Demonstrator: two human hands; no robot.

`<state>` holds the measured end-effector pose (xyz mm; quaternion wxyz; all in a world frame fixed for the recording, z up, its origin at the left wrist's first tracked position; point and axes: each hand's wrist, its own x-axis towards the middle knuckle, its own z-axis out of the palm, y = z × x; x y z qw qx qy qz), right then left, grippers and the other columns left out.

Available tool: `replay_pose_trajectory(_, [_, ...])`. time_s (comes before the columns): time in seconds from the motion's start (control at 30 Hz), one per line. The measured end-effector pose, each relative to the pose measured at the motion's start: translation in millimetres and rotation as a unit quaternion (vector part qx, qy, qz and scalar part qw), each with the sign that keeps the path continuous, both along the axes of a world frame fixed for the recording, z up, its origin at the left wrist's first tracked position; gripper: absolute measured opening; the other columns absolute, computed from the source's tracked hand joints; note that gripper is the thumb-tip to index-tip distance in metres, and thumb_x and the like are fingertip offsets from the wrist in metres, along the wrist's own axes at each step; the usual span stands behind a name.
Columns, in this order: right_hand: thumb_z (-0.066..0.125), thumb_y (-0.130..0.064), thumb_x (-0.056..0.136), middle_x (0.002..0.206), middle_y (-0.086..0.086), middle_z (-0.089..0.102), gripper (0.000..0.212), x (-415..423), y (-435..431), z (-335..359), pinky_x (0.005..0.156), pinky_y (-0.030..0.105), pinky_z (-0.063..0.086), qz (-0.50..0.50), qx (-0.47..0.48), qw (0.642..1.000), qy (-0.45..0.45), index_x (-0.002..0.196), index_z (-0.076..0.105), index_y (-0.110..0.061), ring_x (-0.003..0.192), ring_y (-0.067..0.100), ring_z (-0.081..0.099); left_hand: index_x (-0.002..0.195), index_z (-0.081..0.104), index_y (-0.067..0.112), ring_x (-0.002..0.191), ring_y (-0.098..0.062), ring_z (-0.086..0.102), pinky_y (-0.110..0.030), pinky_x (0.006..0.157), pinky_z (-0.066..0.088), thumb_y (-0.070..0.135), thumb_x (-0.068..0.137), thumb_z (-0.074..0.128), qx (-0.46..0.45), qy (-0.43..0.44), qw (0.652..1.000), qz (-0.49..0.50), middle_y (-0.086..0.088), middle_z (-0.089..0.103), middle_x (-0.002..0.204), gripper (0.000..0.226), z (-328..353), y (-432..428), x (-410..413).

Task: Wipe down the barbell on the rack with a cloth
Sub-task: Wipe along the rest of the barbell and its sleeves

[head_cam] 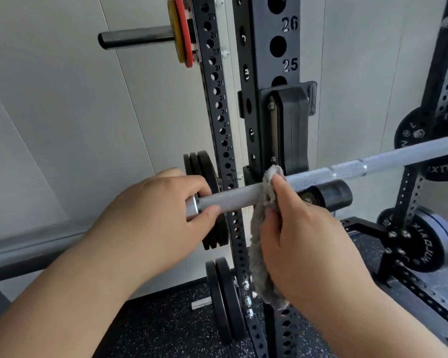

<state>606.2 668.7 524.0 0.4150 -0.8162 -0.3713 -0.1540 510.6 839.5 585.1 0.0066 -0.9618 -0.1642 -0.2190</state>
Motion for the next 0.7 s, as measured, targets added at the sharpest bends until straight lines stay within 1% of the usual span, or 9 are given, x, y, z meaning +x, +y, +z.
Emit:
replay_pose_trajectory(0.13, [0.037,-0.037,0.105,0.085,-0.016,0.051,0.068,-9.8,7.7,6.3,0.058,0.023,0.048,0.020,-0.076,0.997,-0.019,0.164,0.002,-0.028,0.071,0.007,0.058,0.106,0.068,0.044,0.126,-0.015,0.043,-0.039,0.106,0.040,0.057,0.097,0.051,0.079,0.102,0.992,-0.008,0.019,0.047,0.122,0.024,15.8,-7.6,21.7])
replay_pose_trajectory(0.17, [0.039,-0.037,0.105,0.085,-0.015,0.050,0.070,-12.0,9.5,6.4,0.063,0.028,0.052,0.033,-0.084,0.996,-0.022,0.164,0.002,-0.030,0.073,0.010,0.058,0.104,0.068,0.040,0.126,-0.015,0.046,-0.039,0.106,0.042,0.056,0.099,0.052,0.081,0.135,0.987,-0.016,0.018,0.052,0.120,0.023,20.6,-9.4,26.9])
replay_pose_trajectory(0.27, [0.032,-0.039,0.104,0.080,-0.016,0.052,0.068,-9.4,6.6,4.8,0.064,0.027,0.057,0.018,-0.071,0.997,-0.018,0.164,0.001,-0.034,0.068,0.004,0.057,0.089,0.064,0.034,0.071,-0.006,0.066,-0.031,0.071,0.054,0.050,0.099,0.058,-0.035,0.197,0.980,-0.010,0.011,0.068,0.072,0.020,35.4,-11.2,32.3])
replay_pose_trajectory(0.3, [0.028,-0.040,0.103,0.078,-0.016,0.052,0.068,-6.9,4.3,3.6,0.060,0.025,0.055,0.005,-0.063,0.998,-0.018,0.165,0.001,-0.032,0.064,0.001,0.054,0.088,0.064,0.034,0.063,-0.006,0.064,-0.030,0.066,0.053,0.049,0.098,0.060,-0.045,0.190,0.981,-0.009,0.010,0.067,0.067,0.019,35.6,-12.0,30.6])
replay_pose_trajectory(0.37, [0.028,-0.038,0.106,0.072,-0.014,0.048,0.066,-3.5,-0.2,2.0,0.049,0.023,0.041,-0.027,-0.050,0.998,-0.015,0.166,0.000,-0.030,0.058,0.001,0.047,0.088,0.064,0.032,0.069,-0.012,0.062,-0.032,0.063,0.048,0.047,0.097,0.063,-0.008,0.131,0.991,-0.003,0.007,0.063,0.070,0.018,22.4,-14.9,26.3])
replay_pose_trajectory(0.43, [0.029,-0.036,0.108,0.069,-0.011,0.048,0.066,-4.7,-4.2,2.2,0.045,0.023,0.031,-0.055,-0.055,0.997,-0.005,0.166,-0.002,-0.026,0.056,0.004,0.045,0.087,0.064,0.028,0.075,-0.021,0.058,-0.034,0.063,0.040,0.037,0.090,0.074,0.141,-0.018,0.990,-0.008,0.006,0.058,0.074,0.014,-7.5,-16.8,25.2])
replay_pose_trajectory(0.53, [0.030,-0.035,0.108,0.071,-0.008,0.054,0.070,-8.3,-6.8,6.9,0.046,0.022,0.034,-0.080,-0.072,0.994,0.010,0.165,-0.007,-0.018,0.057,0.004,0.049,0.103,0.070,0.012,0.083,-0.031,0.058,-0.044,0.078,0.044,0.008,0.082,0.076,0.283,-0.120,0.952,0.003,-0.003,0.063,0.078,0.022,-47.0,-18.6,25.6])
replay_pose_trajectory(0.6, [0.032,-0.035,0.108,0.070,-0.008,0.052,0.070,-6.7,-3.6,6.5,0.045,0.024,0.034,-0.092,-0.075,0.993,-0.006,0.164,-0.005,-0.018,0.055,0.004,0.046,0.112,0.070,0.008,0.088,-0.031,0.059,-0.046,0.089,0.045,0.005,0.086,0.072,0.291,-0.156,0.944,-0.014,-0.003,0.065,0.084,0.027,-55.0,-14.0,26.9])
replay_pose_trajectory(0.7, [0.033,-0.035,0.106,0.075,-0.011,0.056,0.058,1.1,9.1,6.5,0.050,0.031,0.047,-0.042,-0.071,0.996,-0.032,0.162,0.018,-0.030,0.059,0.010,0.052,0.105,0.071,0.015,0.089,-0.028,0.059,-0.041,0.081,0.045,0.015,0.079,0.080,0.257,-0.128,0.957,-0.038,0.002,0.066,0.085,0.028,-43.5,-13.7,23.8])
